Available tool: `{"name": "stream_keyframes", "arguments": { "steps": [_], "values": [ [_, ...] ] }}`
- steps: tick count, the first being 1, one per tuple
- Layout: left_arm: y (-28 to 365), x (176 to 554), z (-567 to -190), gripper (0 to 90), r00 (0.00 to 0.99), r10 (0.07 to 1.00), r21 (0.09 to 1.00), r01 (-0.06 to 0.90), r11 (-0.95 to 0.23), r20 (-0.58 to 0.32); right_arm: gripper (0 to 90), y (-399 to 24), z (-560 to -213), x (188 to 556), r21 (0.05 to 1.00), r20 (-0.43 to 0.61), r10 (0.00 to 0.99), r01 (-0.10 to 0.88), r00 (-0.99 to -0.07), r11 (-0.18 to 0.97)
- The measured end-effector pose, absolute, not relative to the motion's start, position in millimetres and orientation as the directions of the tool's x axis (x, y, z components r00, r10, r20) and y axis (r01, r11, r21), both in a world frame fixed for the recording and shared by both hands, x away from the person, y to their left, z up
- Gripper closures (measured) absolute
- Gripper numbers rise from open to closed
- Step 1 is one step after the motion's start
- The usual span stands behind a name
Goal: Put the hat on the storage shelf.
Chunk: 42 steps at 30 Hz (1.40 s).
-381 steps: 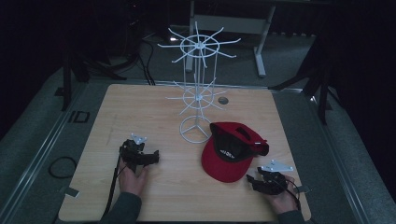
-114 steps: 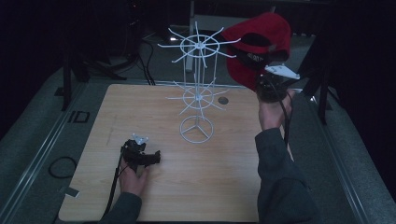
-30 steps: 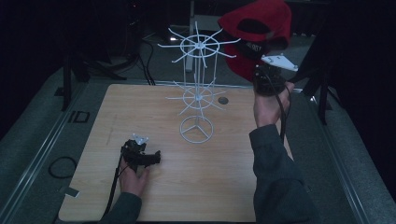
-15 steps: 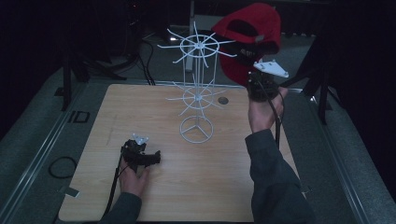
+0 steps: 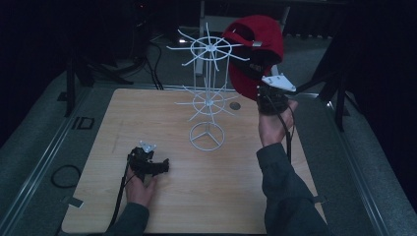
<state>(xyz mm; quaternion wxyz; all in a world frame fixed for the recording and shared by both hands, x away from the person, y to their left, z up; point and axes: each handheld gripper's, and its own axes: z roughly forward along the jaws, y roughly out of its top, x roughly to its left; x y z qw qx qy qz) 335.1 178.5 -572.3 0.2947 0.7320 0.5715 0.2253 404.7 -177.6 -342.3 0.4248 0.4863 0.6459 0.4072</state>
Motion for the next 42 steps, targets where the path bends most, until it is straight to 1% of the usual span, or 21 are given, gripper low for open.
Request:
{"name": "stream_keyframes", "arguments": {
  "steps": [11, 23, 31, 32, 33, 34, 38, 42],
  "values": [
    [178, 335, -572, 3.1, 0.244, 0.97, 0.69, 0.703, -0.172, -0.007, 85.8, -183, -365, 407, 0.932, -0.146, 0.974, 0.304, -0.175, 0.195],
    [178, 335, -572, 3.1, 0.244, 0.97, 0.69, 0.703, -0.173, -0.006, 83.9, -179, -380, 409, 0.92, -0.156, 0.962, 0.322, -0.223, 0.224],
    [178, 335, -572, 3.1, 0.244, 0.97, 0.69, 0.703, -0.173, -0.006, 68.7, -178, -383, 409, 0.919, -0.165, 0.958, 0.317, -0.234, 0.236],
    [178, 335, -572, 3.1, 0.244, 0.97, 0.69, 0.703, -0.173, -0.006, 68.7, -178, -383, 409, 0.919, -0.165, 0.958, 0.317, -0.234, 0.236],
    [178, 335, -572, 3.1, 0.244, 0.97, 0.69, 0.703, -0.173, -0.005, 66.7, -179, -383, 409, 0.919, -0.162, 0.957, 0.318, -0.239, 0.235],
    [179, 335, -572, 3.1, 0.245, 0.97, 0.69, 0.703, -0.174, -0.005, 63.3, -179, -384, 409, 0.918, -0.161, 0.956, 0.32, -0.244, 0.236],
    [178, 335, -572, 3.1, 0.245, 0.97, 0.69, 0.703, -0.173, -0.006, 56.1, -180, -385, 408, 0.919, -0.154, 0.956, 0.321, -0.248, 0.231],
    [179, 335, -572, 3.1, 0.245, 0.97, 0.69, 0.703, -0.174, -0.005, 45.9, -181, -387, 407, 0.915, -0.152, 0.954, 0.329, -0.259, 0.235]
  ]
}}
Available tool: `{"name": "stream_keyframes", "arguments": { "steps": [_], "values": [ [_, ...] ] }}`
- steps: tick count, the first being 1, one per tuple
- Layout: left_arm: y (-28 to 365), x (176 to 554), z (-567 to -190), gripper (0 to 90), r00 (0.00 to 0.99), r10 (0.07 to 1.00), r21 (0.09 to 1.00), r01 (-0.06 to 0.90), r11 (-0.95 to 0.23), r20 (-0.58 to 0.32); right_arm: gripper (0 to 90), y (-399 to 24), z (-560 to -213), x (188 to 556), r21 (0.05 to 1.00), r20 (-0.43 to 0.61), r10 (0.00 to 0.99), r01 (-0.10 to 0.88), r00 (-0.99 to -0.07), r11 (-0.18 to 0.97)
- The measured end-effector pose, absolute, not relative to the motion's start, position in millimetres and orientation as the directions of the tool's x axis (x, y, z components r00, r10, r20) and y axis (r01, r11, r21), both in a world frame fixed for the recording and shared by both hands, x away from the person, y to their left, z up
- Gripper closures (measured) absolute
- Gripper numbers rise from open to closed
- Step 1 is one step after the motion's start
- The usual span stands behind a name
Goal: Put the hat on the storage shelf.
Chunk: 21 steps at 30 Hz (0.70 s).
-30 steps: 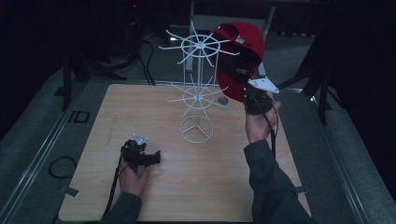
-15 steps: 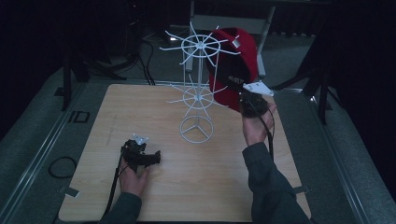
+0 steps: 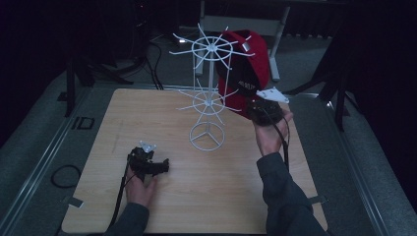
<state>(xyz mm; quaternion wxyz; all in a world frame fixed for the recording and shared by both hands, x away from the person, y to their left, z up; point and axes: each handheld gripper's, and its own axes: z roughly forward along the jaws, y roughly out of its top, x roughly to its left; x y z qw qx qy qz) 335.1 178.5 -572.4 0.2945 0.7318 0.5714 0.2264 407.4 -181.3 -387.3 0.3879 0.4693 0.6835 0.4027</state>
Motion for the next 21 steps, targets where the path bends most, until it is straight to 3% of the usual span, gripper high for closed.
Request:
{"name": "stream_keyframes", "arguments": {
  "steps": [6, 21],
  "values": [
    [178.5, 335.1, -572.4, 3.1, 0.244, 0.97, 0.69, 0.703, -0.173, -0.005, 31.2, -184.1, -391.6, 406.8, 0.911, -0.139, 0.958, 0.346, -0.249, 0.223],
    [178.5, 335.1, -572.4, 3.1, 0.245, 0.97, 0.69, 0.703, -0.173, -0.005, 24.5, -182.7, -392.7, 402.2, 0.909, -0.115, 0.951, 0.357, -0.286, 0.217]
  ]
}}
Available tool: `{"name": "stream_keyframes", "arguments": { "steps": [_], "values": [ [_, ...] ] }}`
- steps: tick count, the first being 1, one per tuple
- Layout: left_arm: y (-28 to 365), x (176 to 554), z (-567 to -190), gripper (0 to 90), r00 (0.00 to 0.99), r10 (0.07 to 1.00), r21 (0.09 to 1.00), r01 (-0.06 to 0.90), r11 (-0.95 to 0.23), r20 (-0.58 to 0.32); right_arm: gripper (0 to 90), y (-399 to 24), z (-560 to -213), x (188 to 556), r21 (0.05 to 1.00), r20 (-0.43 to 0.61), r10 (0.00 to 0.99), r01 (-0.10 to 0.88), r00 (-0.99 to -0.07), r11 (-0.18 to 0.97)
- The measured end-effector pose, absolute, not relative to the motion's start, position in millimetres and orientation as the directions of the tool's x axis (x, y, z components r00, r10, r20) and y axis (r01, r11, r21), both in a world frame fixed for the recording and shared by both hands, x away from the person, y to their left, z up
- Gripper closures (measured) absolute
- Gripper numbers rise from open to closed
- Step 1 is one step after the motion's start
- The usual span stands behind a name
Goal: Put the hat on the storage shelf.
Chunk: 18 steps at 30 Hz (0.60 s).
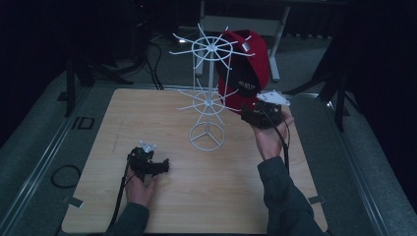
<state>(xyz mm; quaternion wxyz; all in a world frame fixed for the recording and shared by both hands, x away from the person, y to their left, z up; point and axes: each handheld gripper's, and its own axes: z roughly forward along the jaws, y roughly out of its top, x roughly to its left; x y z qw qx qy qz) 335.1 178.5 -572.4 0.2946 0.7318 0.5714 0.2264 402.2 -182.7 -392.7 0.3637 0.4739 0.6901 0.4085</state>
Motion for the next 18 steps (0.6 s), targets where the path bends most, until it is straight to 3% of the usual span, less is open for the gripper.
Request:
{"name": "stream_keyframes", "arguments": {
  "steps": [18],
  "values": [
    [178.5, 335.2, -572.4, 3.1, 0.244, 0.97, 0.69, 0.703, -0.173, -0.005, 24.5, -190.9, -401.8, 398.5, 0.902, -0.068, 0.951, 0.389, -0.3, 0.187]
  ]
}}
